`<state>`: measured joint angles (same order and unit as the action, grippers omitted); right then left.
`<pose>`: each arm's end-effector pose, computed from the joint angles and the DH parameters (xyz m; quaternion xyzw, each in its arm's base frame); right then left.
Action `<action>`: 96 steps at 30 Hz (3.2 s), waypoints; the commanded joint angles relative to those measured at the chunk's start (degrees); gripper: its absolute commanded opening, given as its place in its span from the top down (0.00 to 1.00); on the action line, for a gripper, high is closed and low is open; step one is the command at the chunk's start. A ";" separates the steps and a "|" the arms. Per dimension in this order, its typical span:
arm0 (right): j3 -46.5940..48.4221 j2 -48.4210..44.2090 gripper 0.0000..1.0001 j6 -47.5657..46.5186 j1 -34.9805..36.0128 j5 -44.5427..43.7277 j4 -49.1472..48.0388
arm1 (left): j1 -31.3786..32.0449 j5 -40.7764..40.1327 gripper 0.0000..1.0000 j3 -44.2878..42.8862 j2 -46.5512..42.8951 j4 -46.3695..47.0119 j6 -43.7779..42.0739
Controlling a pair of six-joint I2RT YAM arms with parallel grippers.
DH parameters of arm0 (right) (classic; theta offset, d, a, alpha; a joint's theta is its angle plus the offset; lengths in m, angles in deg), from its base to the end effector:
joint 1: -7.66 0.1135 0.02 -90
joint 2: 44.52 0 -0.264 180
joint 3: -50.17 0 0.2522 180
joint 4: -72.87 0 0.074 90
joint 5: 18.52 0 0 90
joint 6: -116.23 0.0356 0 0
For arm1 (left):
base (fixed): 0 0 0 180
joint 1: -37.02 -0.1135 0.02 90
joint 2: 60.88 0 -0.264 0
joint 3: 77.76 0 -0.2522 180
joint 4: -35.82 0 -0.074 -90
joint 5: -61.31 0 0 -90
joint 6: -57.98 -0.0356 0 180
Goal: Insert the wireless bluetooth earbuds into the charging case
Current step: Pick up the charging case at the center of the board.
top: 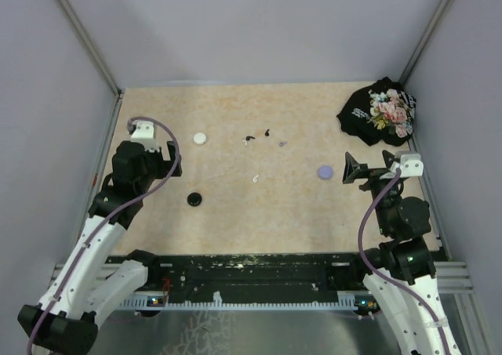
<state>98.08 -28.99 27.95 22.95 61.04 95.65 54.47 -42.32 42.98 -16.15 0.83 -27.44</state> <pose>0.0848 0.0165 0.3374 -0.0069 0.6465 0.0544 0.7609 0.1726 -0.0455 0.3246 0.0242 0.8181 -0.0125 0.5744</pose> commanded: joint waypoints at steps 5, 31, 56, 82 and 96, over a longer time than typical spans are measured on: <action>-0.30 -0.62 0.02 0.64 0.57 0.60 -2.64 | -0.40 1.38 0.00 -4.18 3.77 -15.45 12.17; -1.60 -4.28 0.02 0.74 0.61 0.72 -3.95 | 1.14 7.33 0.10 -5.04 37.89 -14.71 27.17; -0.80 -1.62 0.02 2.09 0.62 3.64 -4.25 | 13.35 4.23 0.49 -13.71 50.57 -14.48 22.08; -1.89 23.80 0.02 16.62 0.61 32.78 -11.13 | 25.02 4.64 0.51 -13.38 31.49 1.33 -8.99; -2.26 33.51 0.09 25.89 0.60 47.33 -26.76 | 27.95 12.88 0.52 -8.77 22.58 13.62 -26.29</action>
<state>92.85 2.18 50.33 23.04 102.79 76.85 81.60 -33.82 32.10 8.90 8.32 -46.55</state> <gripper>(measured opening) 0.920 0.568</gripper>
